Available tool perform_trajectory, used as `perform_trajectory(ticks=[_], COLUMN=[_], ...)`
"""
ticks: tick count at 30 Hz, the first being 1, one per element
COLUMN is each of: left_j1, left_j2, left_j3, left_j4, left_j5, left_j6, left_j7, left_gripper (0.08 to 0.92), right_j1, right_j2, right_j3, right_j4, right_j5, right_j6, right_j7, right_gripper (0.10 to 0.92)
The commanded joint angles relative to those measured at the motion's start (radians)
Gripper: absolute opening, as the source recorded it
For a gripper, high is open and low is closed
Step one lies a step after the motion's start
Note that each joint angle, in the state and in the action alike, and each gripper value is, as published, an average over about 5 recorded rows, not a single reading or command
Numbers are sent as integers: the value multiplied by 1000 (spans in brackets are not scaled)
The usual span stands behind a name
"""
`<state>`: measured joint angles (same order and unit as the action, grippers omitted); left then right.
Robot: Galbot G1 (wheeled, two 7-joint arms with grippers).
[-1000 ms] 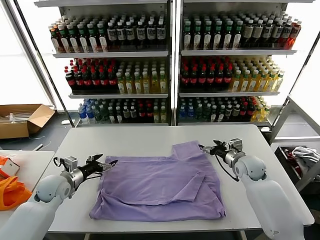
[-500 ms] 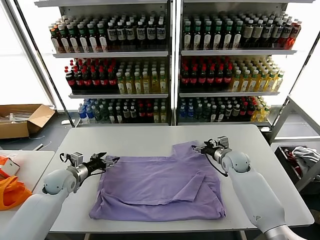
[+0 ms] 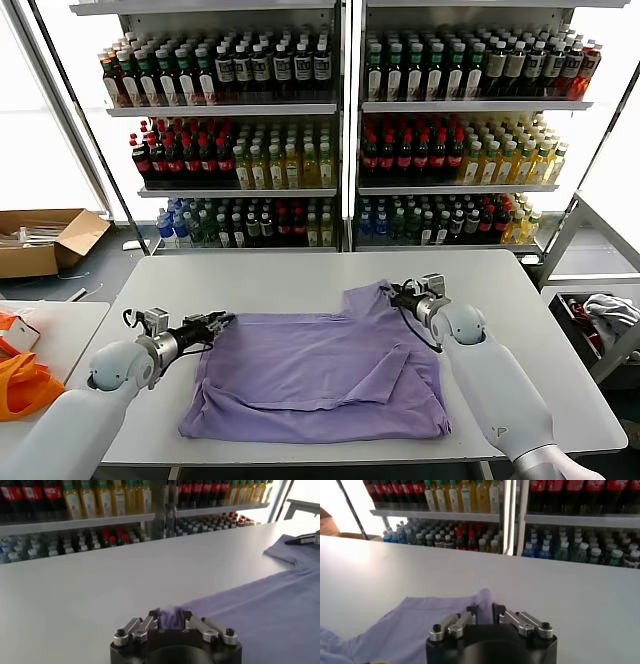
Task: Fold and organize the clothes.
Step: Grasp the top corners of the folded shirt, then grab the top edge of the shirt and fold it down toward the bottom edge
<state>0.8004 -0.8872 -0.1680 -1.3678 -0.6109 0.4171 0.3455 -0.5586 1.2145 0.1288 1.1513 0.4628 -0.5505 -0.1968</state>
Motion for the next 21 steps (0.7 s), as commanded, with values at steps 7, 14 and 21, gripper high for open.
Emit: perform_trajectory(ticks=[7, 14, 21], left_j1=[-5, 76, 229], left_j2=[11, 42, 70], left_j3=[-7, -74, -164], left_j4=[-36, -162, -316], left_j5=[-17, -43, -43], left_j6=[-7, -8, -22], left_j7=[-2, -9, -18], left_gripper=[86, 84, 84], right_j1=[-33, -149, -307], right_j2=[-24, -78, -128], right_j3=[27, 95, 181], right_j4=[156, 357, 565], right_j5=[111, 210, 262], right_j6=[-10, -27, -27], right_j7=[35, 78, 105], right_gripper=[105, 105, 105])
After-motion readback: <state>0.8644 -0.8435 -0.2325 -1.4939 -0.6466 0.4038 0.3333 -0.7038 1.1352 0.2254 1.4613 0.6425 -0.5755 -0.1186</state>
